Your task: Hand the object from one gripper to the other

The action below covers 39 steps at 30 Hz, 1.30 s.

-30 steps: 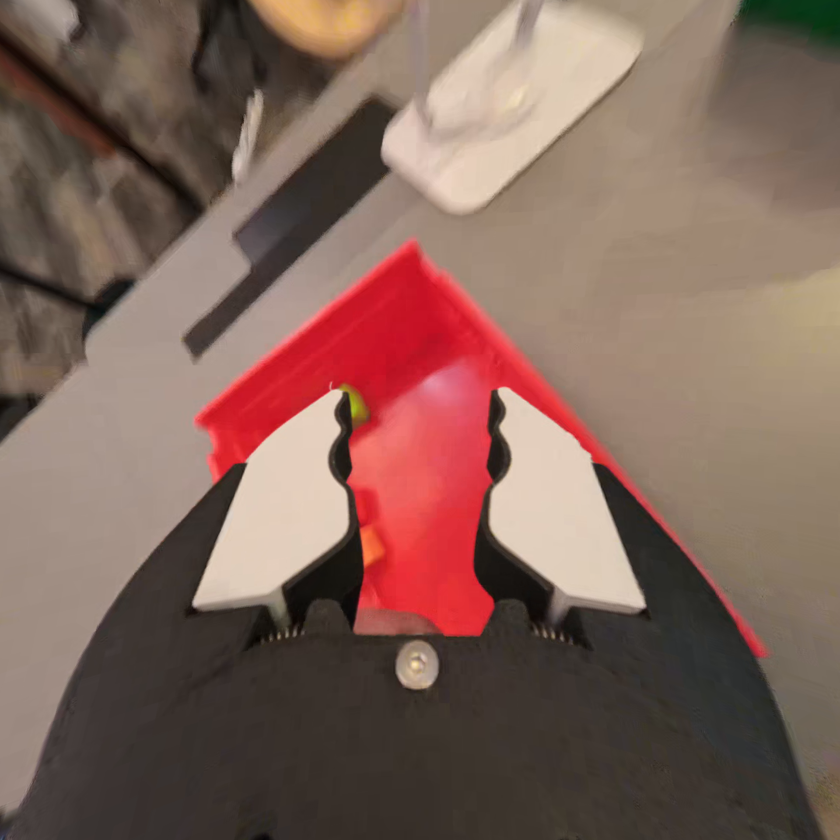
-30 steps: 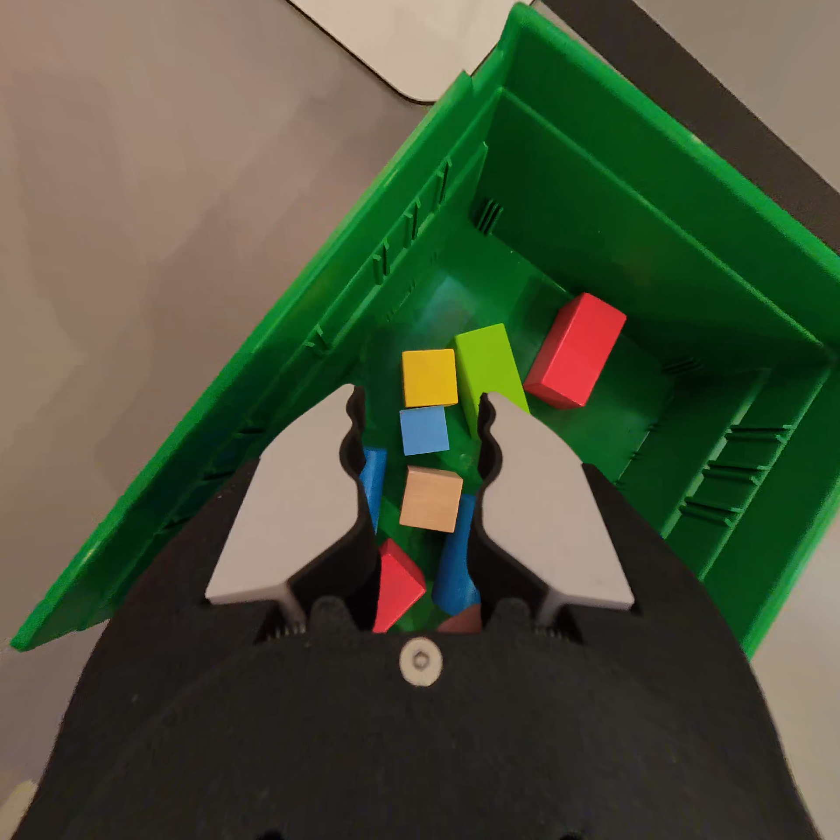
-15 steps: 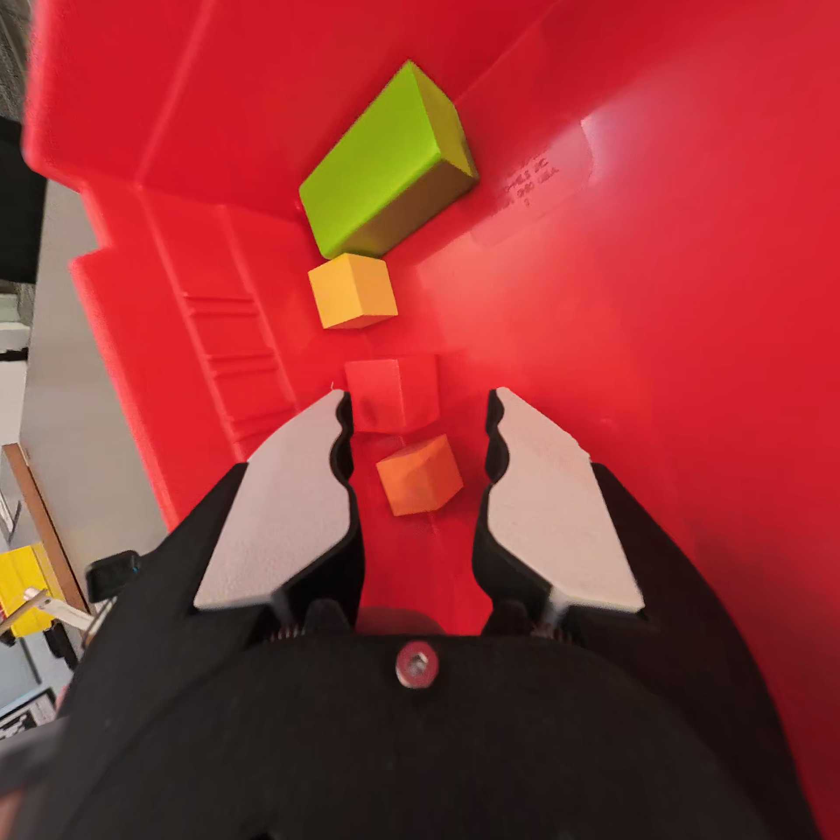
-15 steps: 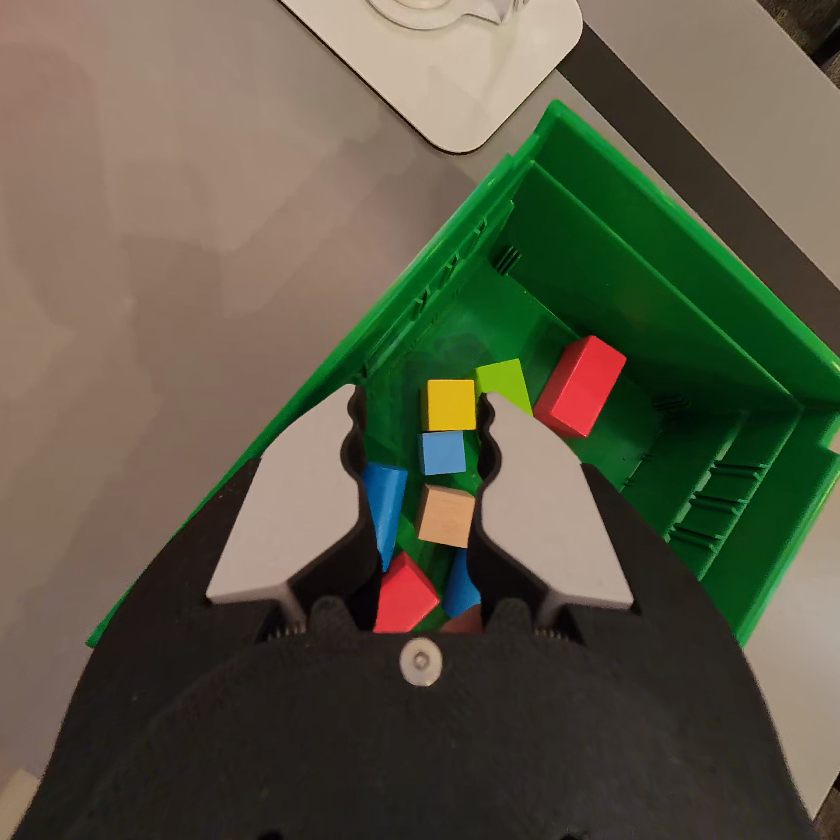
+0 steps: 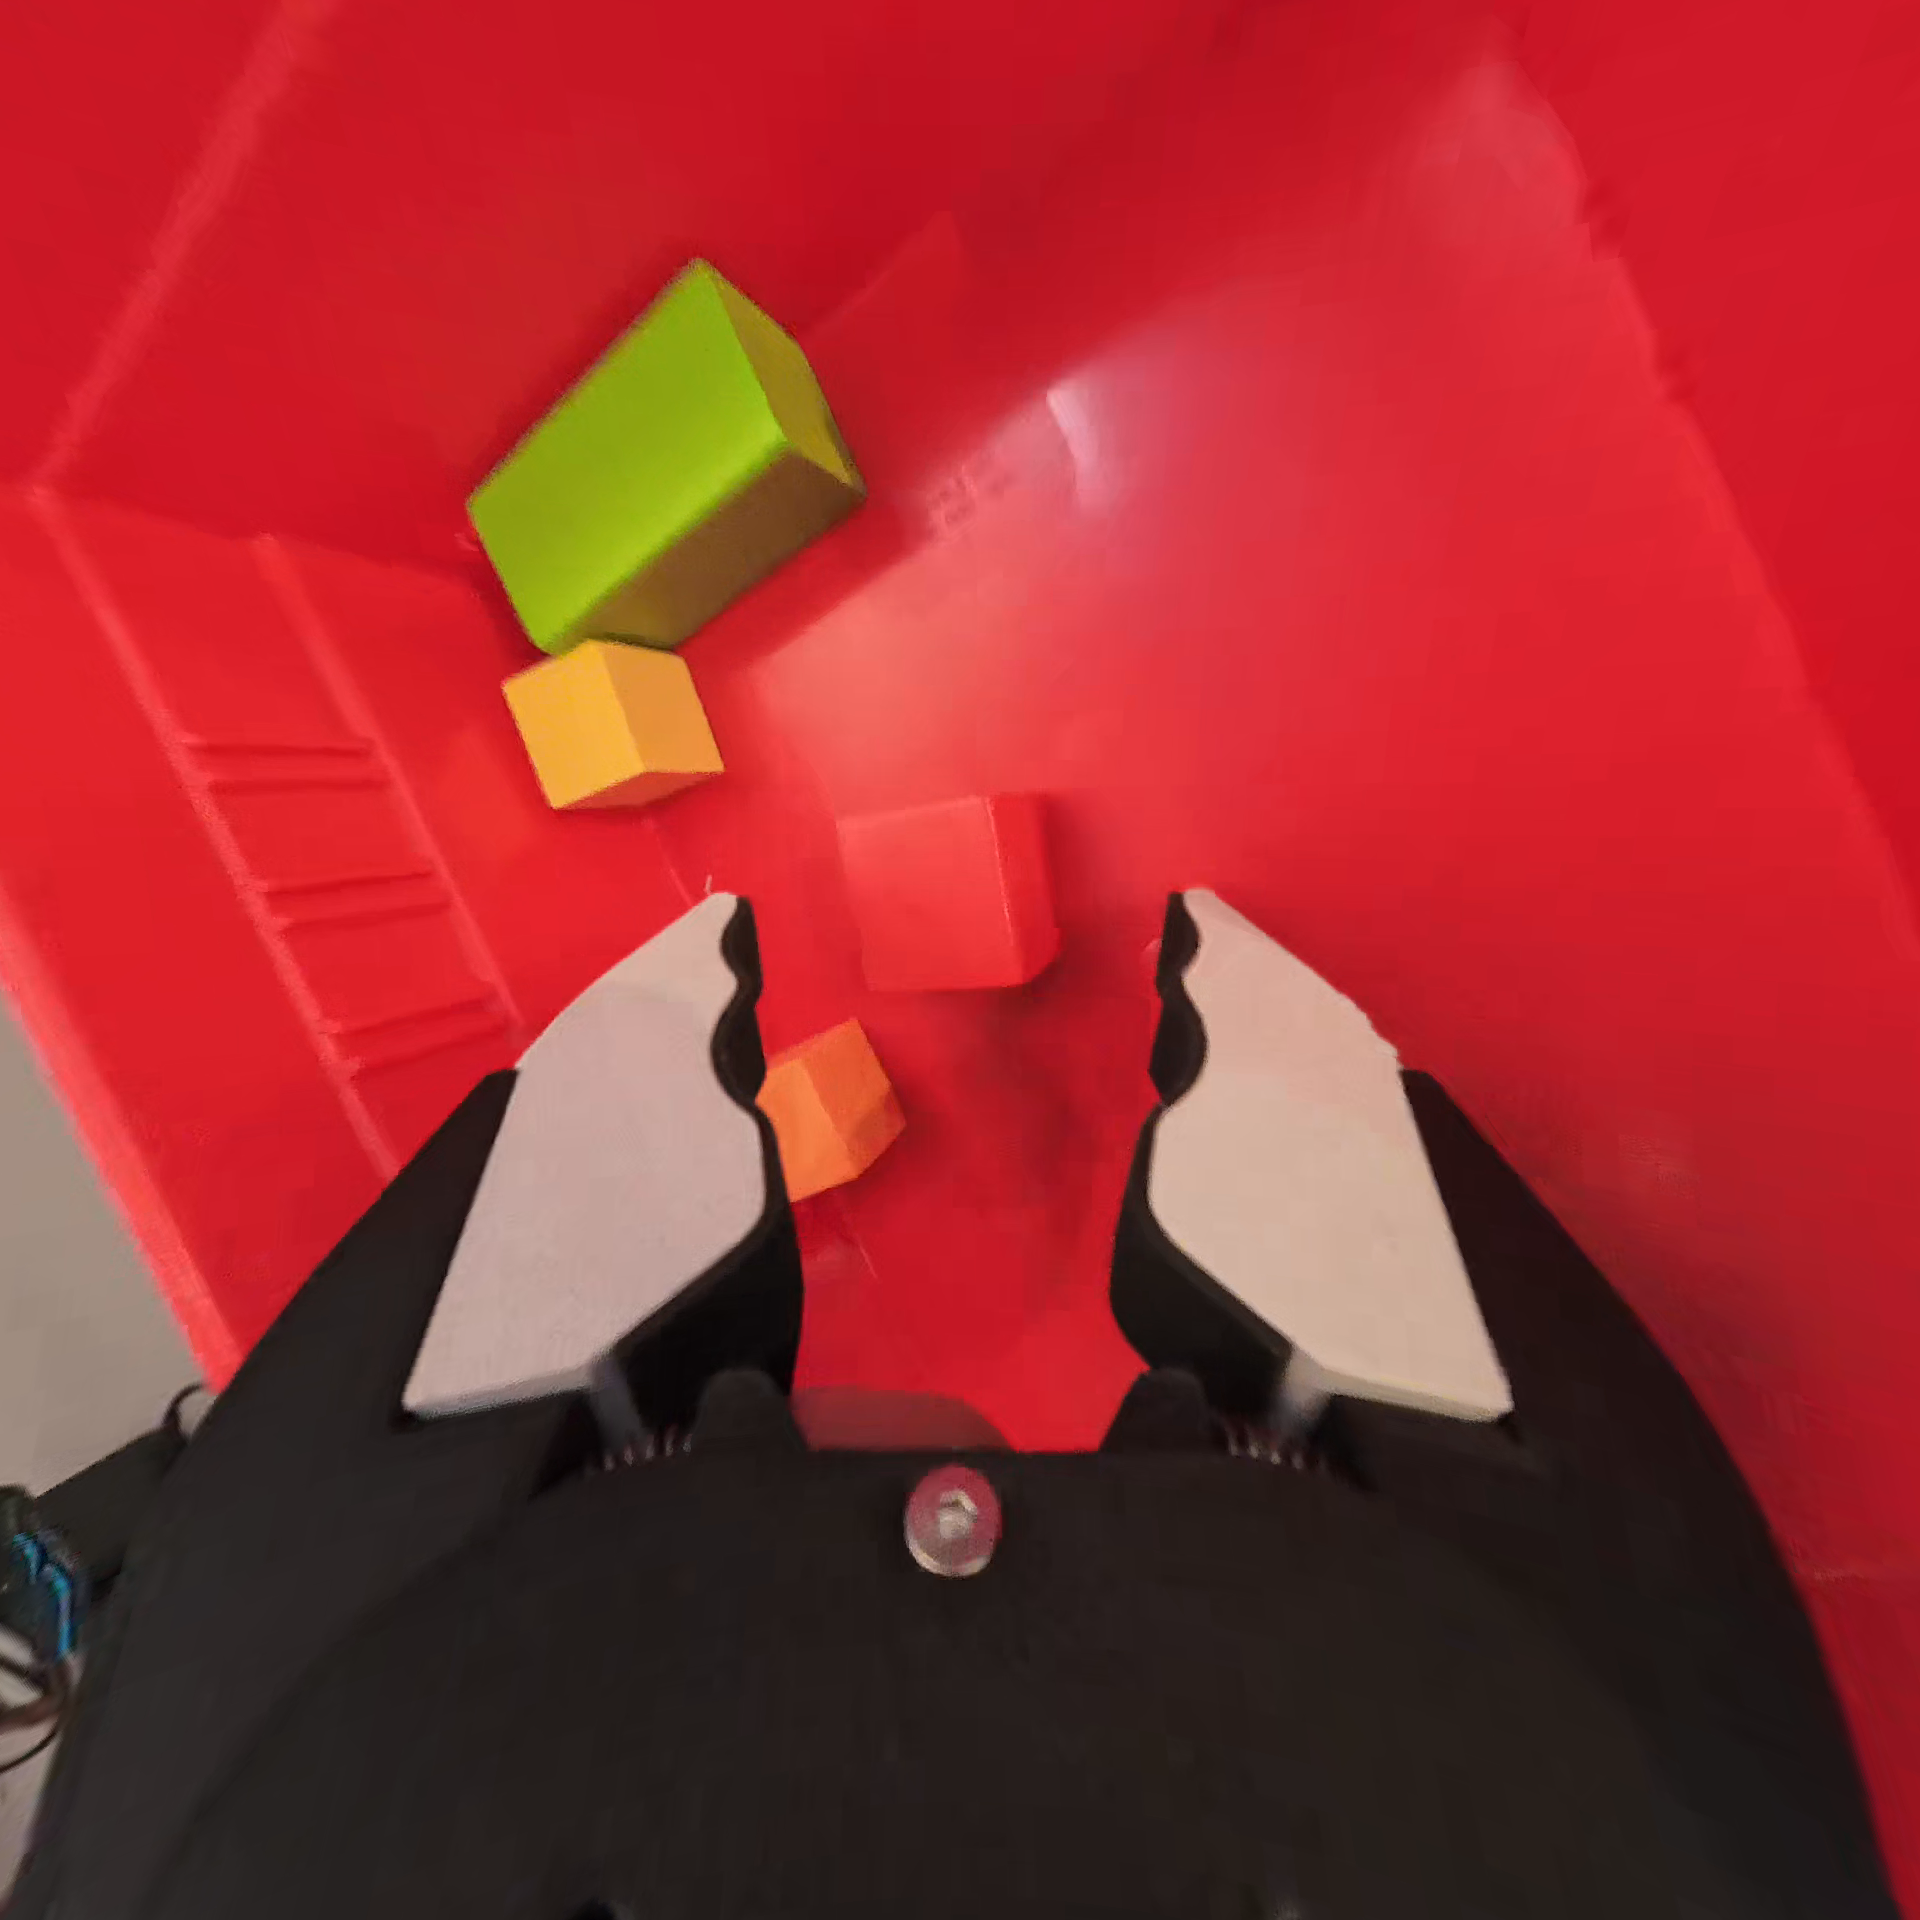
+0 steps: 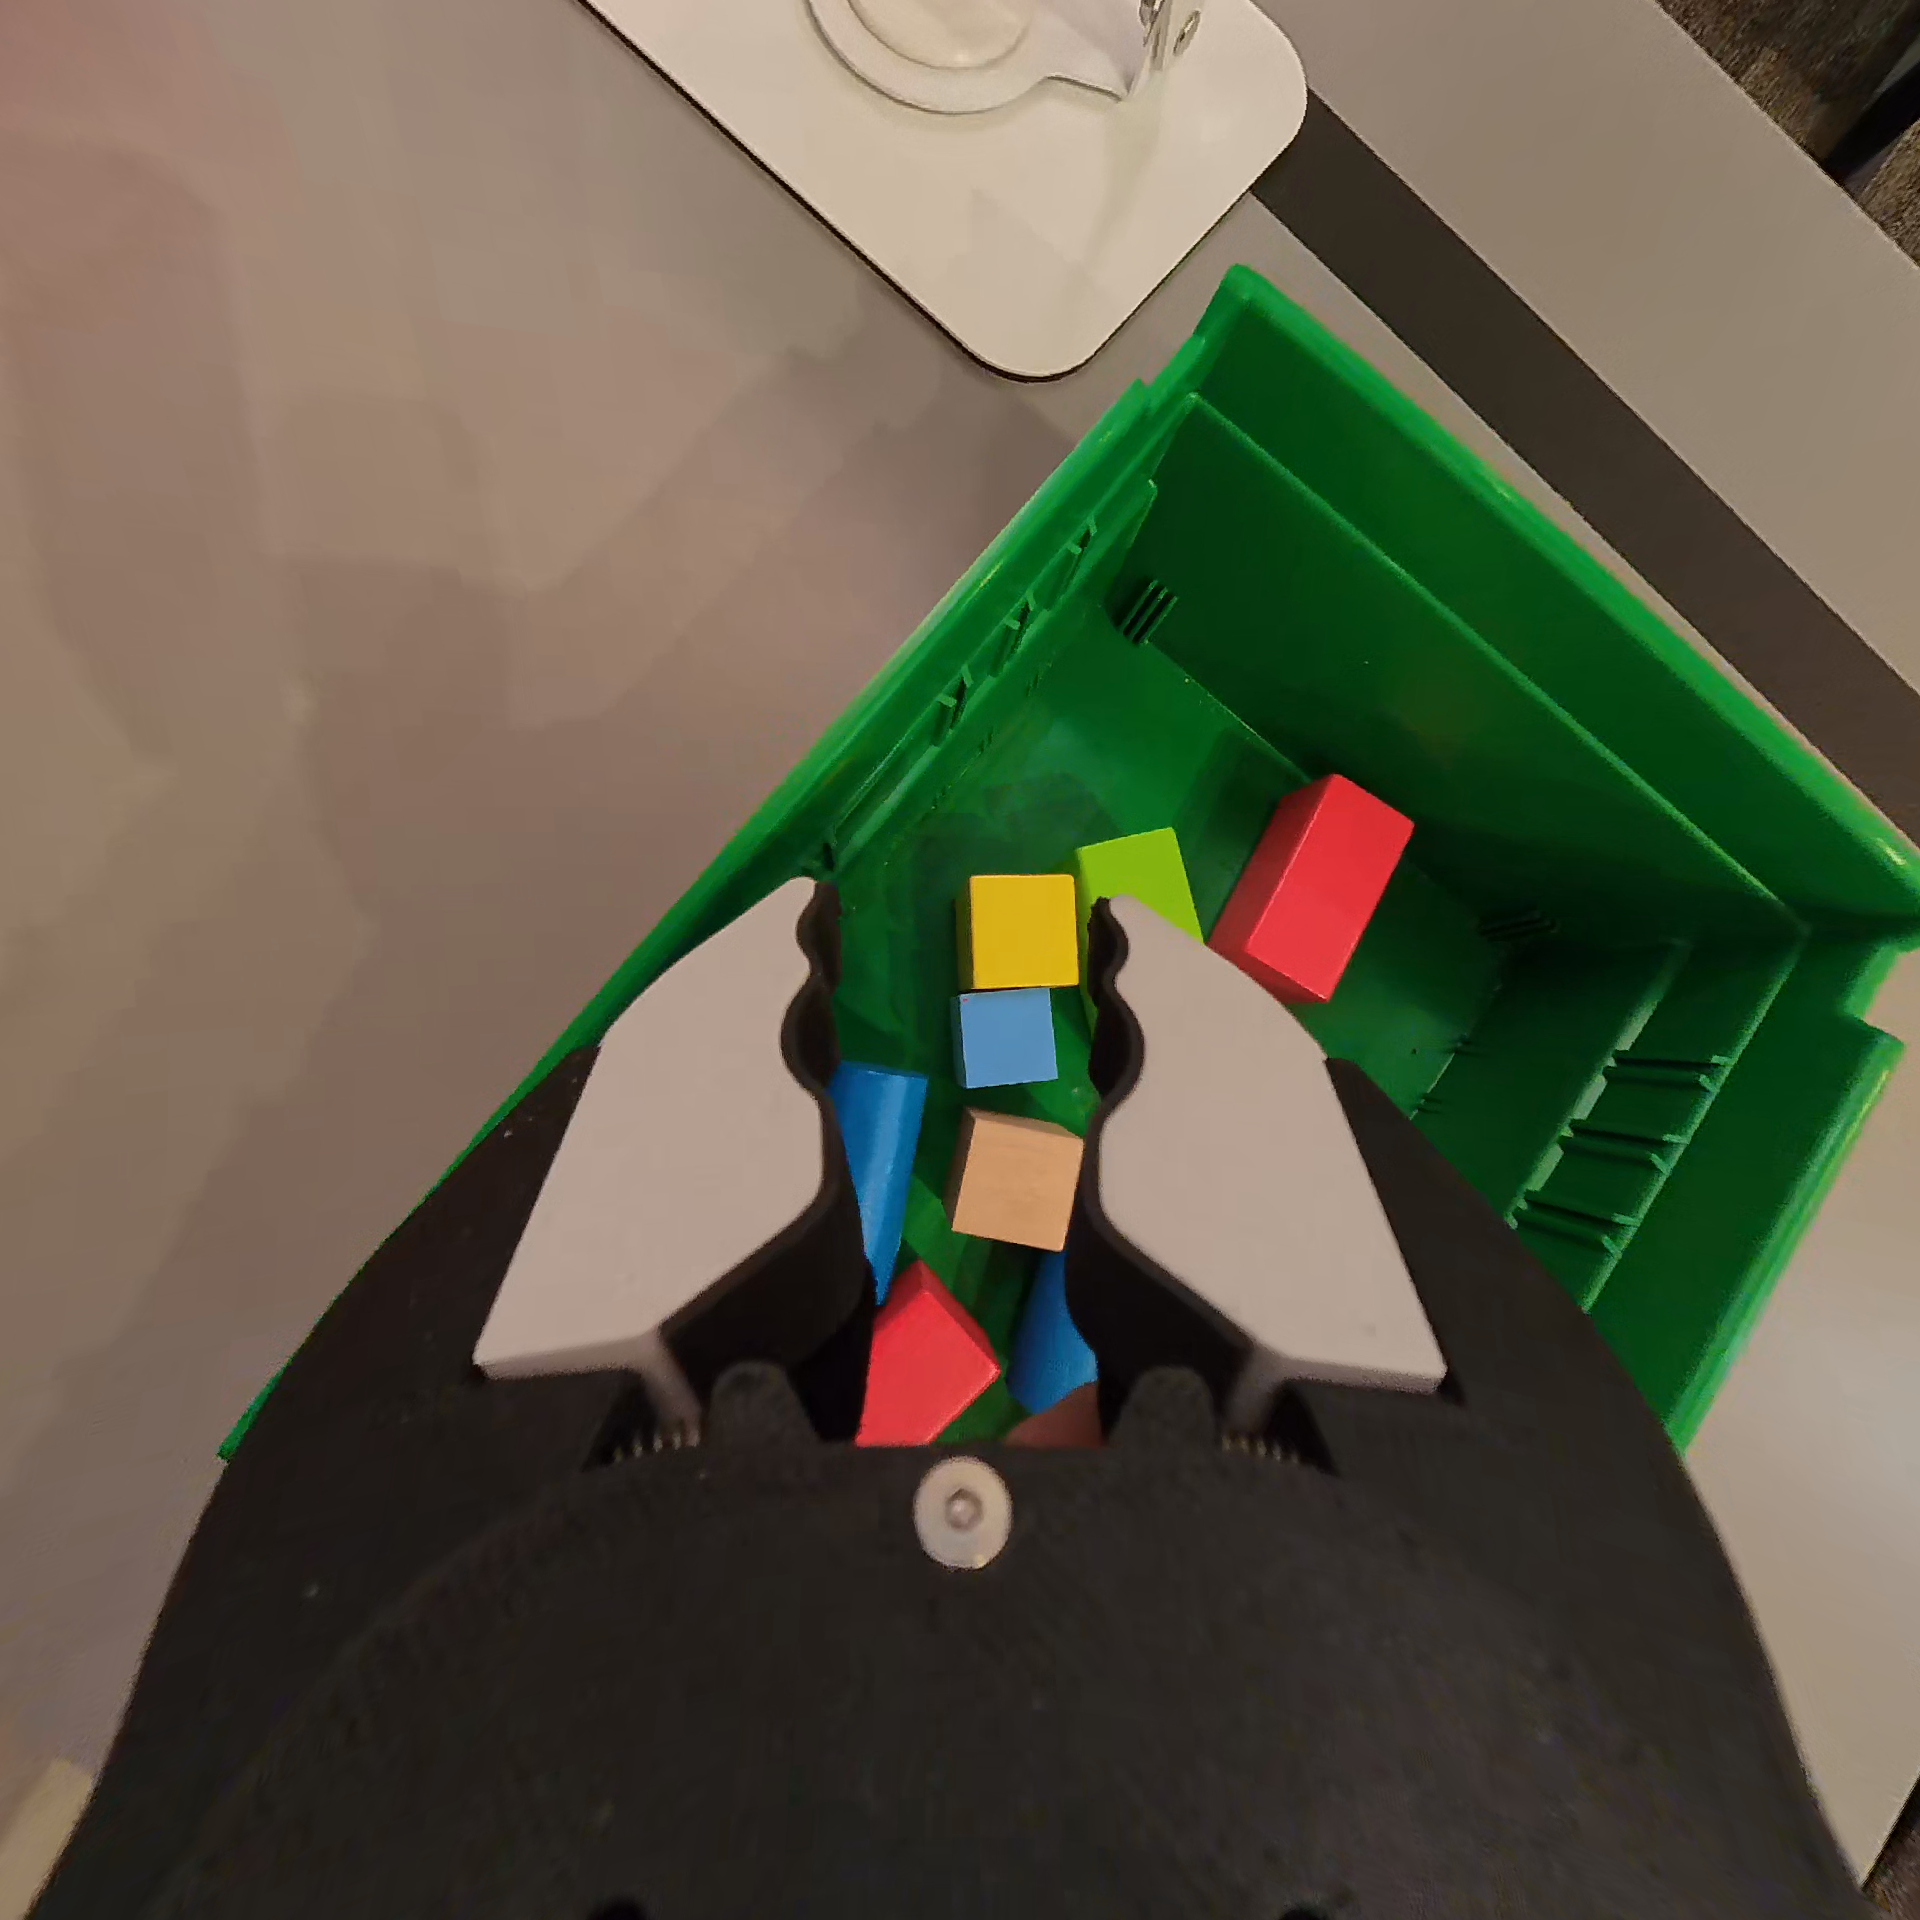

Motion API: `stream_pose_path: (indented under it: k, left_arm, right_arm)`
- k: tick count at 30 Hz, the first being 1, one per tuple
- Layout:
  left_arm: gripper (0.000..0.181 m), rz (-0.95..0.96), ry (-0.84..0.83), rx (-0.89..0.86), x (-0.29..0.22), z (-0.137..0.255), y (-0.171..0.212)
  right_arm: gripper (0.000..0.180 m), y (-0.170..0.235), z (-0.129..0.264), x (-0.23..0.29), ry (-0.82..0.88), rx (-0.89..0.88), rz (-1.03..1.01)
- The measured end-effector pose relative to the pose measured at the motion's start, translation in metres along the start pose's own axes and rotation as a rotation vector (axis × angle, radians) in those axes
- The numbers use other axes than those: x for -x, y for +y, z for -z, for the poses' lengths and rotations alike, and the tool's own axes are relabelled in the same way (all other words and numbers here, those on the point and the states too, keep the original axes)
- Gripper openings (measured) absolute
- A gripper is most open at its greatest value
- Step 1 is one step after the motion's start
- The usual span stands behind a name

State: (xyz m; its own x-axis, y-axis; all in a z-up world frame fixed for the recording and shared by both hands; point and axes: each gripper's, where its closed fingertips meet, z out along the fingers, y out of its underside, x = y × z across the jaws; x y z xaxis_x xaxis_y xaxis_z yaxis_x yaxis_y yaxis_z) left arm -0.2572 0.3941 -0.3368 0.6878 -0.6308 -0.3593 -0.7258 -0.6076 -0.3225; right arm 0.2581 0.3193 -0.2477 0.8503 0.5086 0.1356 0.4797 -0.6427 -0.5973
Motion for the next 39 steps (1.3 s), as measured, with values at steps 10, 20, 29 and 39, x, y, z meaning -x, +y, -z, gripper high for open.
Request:
stream_pose_path:
  k: [10, 20, 29, 39]
  left_arm:
    - [0.035, 0.081, -0.030, -0.165, 0.014, 0.017, -0.027]
    - [0.035, 0.072, 0.491, -1.057, -0.077, 0.227, -0.163]
    - [0.034, 0.016, 0.899, -1.289, -0.187, 0.307, -0.187]
    - [0.035, 0.043, 1.004, -1.313, -0.202, 0.316, -0.187]
  right_arm:
    - [0.040, -0.035, 0.021, 0.010, 0.002, -0.157, 0.062]
    - [0.042, -0.142, 0.092, 0.174, -0.491, -0.688, 0.190]
    - [0.043, -0.161, 0.108, 0.249, -0.754, -0.809, 0.112]
    - [0.035, -0.163, 0.121, 0.247, -0.806, -0.875, 0.091]
